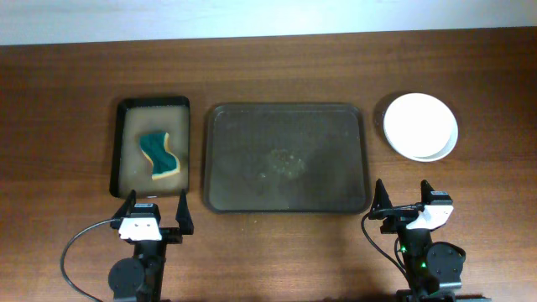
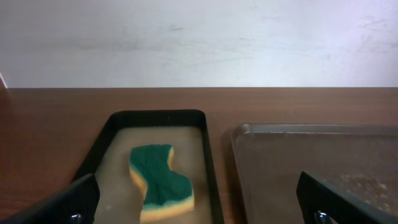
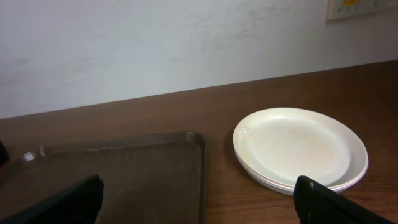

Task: Clean dirty plates on tray and stack at the side

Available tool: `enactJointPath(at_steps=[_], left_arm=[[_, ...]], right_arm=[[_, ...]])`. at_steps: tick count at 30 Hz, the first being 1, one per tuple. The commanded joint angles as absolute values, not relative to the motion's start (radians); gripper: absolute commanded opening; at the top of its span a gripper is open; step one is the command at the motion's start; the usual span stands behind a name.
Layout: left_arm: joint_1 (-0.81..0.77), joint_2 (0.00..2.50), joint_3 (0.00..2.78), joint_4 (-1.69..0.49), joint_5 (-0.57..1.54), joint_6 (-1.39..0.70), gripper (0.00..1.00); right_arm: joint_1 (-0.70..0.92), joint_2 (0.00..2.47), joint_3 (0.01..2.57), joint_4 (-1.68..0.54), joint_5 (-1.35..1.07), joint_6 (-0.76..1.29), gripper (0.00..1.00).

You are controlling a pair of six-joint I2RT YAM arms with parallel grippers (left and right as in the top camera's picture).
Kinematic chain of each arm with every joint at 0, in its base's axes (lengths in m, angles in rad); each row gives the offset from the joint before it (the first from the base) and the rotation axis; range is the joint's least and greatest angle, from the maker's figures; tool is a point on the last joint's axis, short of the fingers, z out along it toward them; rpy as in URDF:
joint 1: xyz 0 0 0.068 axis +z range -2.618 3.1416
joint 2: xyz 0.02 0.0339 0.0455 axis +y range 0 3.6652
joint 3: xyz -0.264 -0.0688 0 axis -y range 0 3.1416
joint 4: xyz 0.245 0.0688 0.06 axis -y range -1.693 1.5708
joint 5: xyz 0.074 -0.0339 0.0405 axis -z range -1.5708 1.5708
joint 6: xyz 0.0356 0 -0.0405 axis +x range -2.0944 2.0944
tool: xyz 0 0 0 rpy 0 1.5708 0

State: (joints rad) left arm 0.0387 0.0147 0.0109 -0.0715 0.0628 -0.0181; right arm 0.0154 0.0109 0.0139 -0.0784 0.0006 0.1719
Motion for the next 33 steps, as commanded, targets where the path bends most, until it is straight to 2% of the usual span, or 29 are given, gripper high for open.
enactJointPath(at_steps=[1, 5, 17, 25, 33], left_arm=[[0.033, 0.005, 0.009, -0.085, 0.007, 0.001, 0.99], [0.033, 0.005, 0.009, -0.083, -0.066, 0.001, 0.99], [0.033, 0.005, 0.009, -0.08, -0.095, -0.104, 0.99], [0.033, 0.005, 0.009, -0.083, -0.072, 0.009, 0.99], [0.033, 0.005, 0.009, -0.083, -0.049, 0.016, 0.99]], right_arm=[[0.012, 0.003, 0.006, -0.082, 0.012, 0.162, 0.99], [0.012, 0.003, 0.006, -0.082, 0.012, 0.162, 0.98], [0.012, 0.003, 0.006, -0.082, 0.012, 0.162, 0.98], [0.012, 0.003, 0.006, -0.082, 0.012, 0.162, 0.98], [0.012, 0.004, 0.006, -0.082, 0.012, 0.162, 0.98]])
